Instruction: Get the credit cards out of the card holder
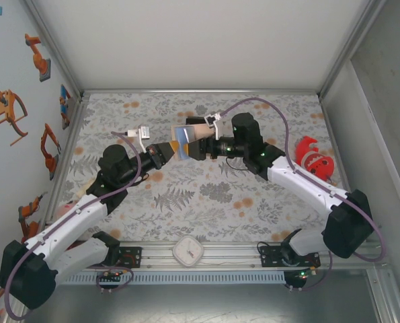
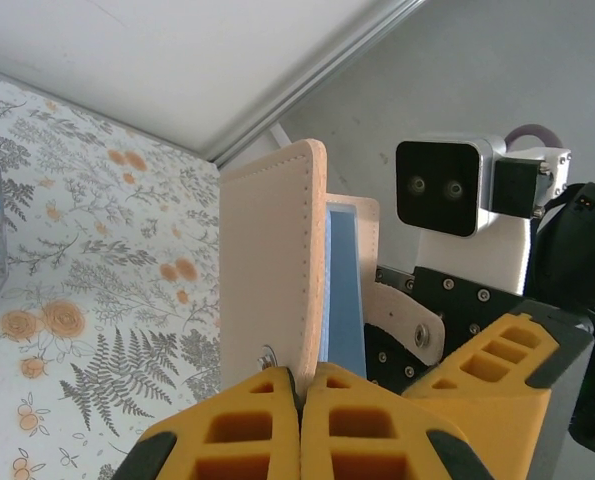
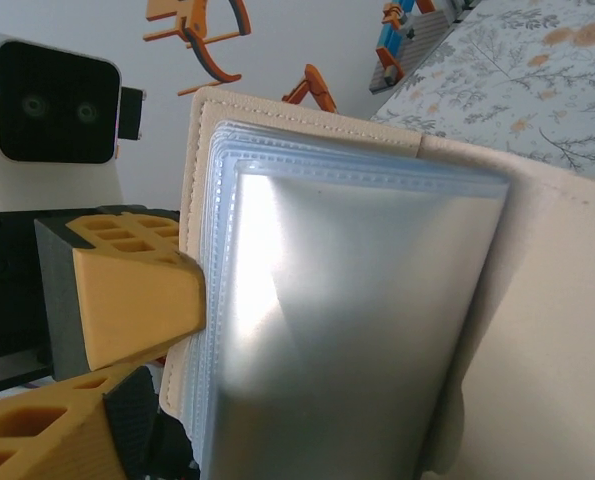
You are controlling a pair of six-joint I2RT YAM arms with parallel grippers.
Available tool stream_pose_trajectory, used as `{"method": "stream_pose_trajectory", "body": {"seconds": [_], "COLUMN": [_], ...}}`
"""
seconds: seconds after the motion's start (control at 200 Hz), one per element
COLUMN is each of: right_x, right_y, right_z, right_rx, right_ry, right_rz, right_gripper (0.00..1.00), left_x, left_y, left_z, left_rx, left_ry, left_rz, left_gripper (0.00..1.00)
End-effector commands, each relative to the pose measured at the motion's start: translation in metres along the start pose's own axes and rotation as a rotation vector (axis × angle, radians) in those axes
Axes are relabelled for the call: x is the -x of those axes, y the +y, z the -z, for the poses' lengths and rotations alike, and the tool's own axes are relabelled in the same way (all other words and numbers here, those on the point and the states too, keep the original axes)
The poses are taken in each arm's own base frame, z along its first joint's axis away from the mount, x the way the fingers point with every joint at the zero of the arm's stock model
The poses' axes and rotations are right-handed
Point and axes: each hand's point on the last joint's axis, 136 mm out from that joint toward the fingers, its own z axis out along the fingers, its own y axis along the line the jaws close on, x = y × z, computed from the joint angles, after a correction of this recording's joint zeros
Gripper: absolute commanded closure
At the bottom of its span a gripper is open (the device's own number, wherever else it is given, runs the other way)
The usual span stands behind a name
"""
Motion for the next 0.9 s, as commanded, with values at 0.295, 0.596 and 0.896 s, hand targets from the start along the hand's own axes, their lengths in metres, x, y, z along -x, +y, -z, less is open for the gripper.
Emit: {"method": "stream_pose_trajectory", "body": {"seconds": [0.295,0.596,0.896], "right_x": [-0.007,-0.009,-0.004], "right_y": [0.005,-0.005,-0.003], "right_z": [-0.011,-0.014,-0.001], "right_rx": [-0.088,-0.137,-0.163], "right_ry": [0.074,0.078,0.03], "right_rz": [0.122,0.105,0.117], "right_gripper": [0.22,0.36,0.6], "left_x": [0.012,0.01,0.009], "left_y": [-0.024,-0.027,-0.025], "left_z": [0.001,0.002,0.008], "left_rx": [-0.083,-0.101,-0.079], "left_ry": [-0.041,-0.033,-0.038], "left_rz": [-0.018,-0.011,-0.02], "left_gripper": [1.0,1.0,1.0]}}
